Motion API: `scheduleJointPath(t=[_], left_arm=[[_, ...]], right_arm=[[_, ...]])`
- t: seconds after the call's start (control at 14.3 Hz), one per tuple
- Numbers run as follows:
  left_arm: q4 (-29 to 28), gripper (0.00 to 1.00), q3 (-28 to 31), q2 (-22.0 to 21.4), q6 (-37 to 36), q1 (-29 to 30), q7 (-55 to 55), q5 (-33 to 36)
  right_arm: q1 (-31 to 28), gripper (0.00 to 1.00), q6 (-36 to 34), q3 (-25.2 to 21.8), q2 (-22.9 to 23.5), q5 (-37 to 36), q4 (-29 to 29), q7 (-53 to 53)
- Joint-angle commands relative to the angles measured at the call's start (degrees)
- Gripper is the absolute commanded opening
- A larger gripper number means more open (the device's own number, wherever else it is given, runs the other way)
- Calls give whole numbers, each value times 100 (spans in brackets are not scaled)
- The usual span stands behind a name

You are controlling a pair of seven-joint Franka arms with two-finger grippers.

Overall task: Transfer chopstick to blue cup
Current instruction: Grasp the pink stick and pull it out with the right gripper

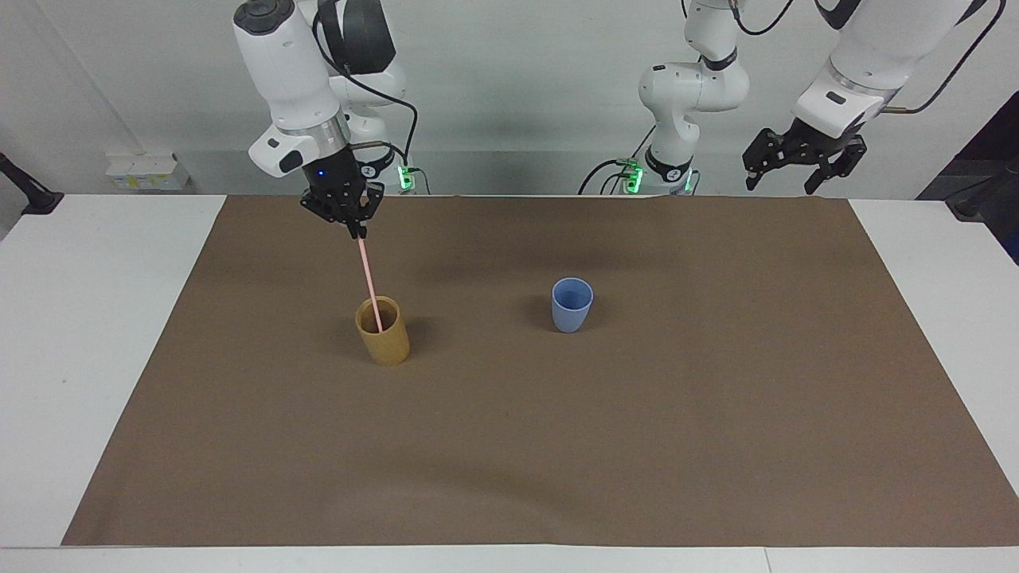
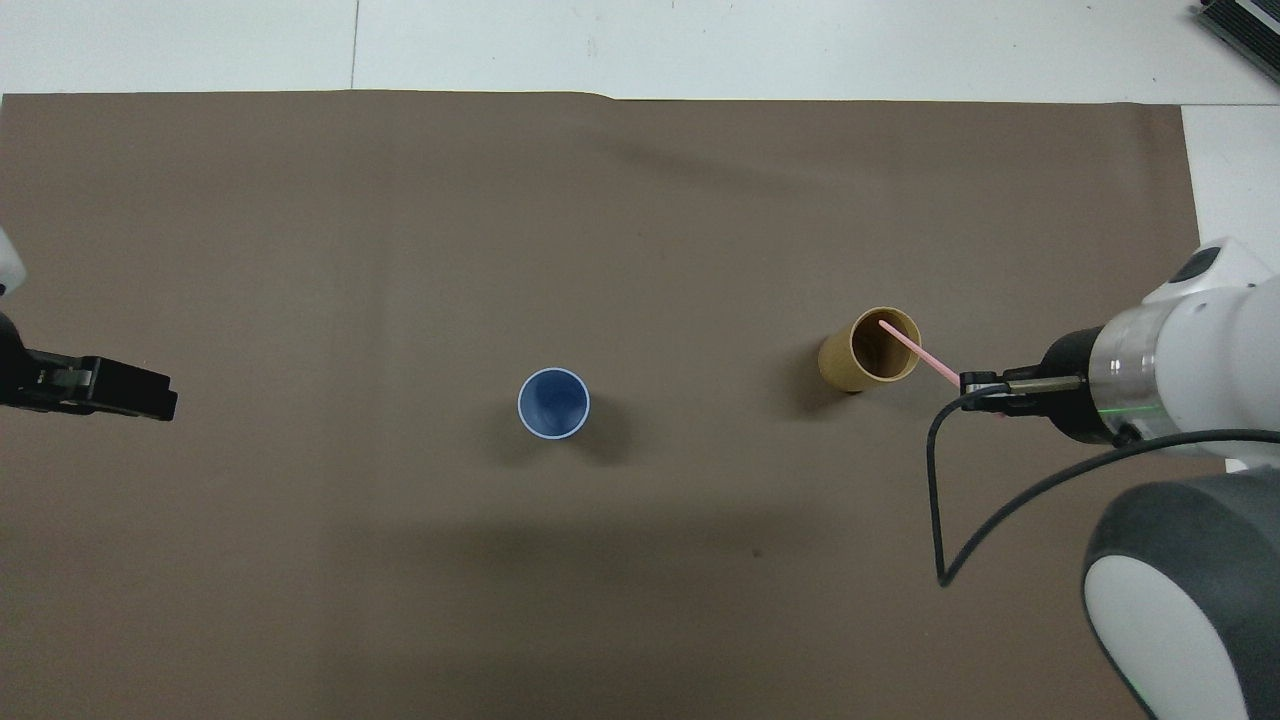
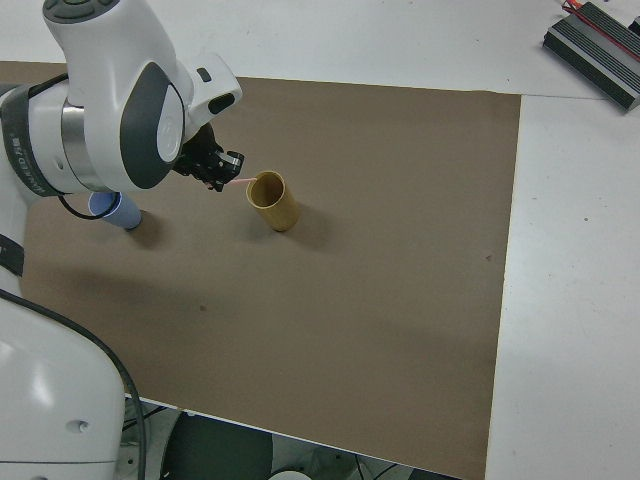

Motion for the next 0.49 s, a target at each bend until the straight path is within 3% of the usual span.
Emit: scheduleJointPath(t=[0.0, 0.14, 0.42], left_arm=[[43, 100, -15, -40, -63, 56, 60, 51], [43, 100, -15, -40, -63, 56, 60, 51], [43, 100, -15, -40, -63, 56, 60, 51]], right_arm=[[-8, 0, -521, 212, 199, 114, 578, 462], [-8, 0, -864, 510, 330, 219, 938, 1057], [0, 0, -700, 678, 392, 1070, 1019, 2805]])
